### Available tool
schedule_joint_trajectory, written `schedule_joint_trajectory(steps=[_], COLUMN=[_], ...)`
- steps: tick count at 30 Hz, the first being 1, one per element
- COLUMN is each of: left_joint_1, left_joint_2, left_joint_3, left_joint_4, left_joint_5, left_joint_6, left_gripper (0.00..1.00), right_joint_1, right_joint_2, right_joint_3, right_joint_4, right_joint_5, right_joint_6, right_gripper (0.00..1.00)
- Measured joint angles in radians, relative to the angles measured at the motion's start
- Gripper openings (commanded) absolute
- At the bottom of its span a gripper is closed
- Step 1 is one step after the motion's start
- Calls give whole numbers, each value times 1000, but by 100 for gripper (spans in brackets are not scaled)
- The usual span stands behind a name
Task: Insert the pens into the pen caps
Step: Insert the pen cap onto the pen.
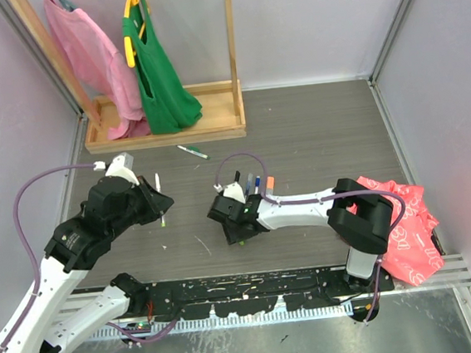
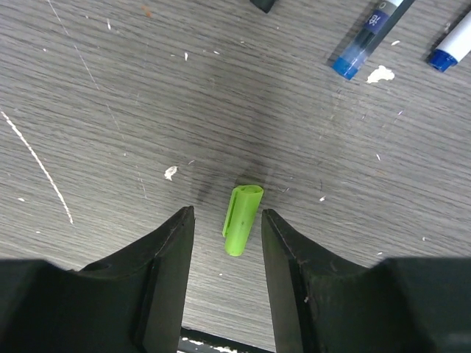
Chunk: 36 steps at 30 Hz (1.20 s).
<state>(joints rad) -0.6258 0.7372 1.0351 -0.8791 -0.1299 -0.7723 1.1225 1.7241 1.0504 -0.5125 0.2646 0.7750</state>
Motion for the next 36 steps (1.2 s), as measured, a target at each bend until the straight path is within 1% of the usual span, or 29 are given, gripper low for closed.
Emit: schedule_joint_trajectory(steps=[5,13,16,19,24,32,36], left_joint_1=[0,0,0,0,0,0,0], left_joint_2=[0,3,3,3,3,8,18], left_joint_3=[-3,-11,-11,-11,-11,-25,-45], left_joint_4=[0,13,15,15,15,30,52], left_joint_5=[1,7,8,8,13,31,60], left_joint_6=[1,1,1,1,1,5,22], left_gripper=[0,0,0,0,0,0,0], right_joint_1=[2,2,2,2,2,2,2], right_joint_2=[12,30,32,33,32,17,-32], right_joint_3=[5,11,12,12,12,8,-2], right_joint_4=[-13,-19,-20,-23,-24,-23,-28], right_joint_5=[2,7,11,17,20,23,36], right_joint_6=[0,0,-1,-2,-5,-33,-72], right_gripper=[46,38,33,26,12,1,0])
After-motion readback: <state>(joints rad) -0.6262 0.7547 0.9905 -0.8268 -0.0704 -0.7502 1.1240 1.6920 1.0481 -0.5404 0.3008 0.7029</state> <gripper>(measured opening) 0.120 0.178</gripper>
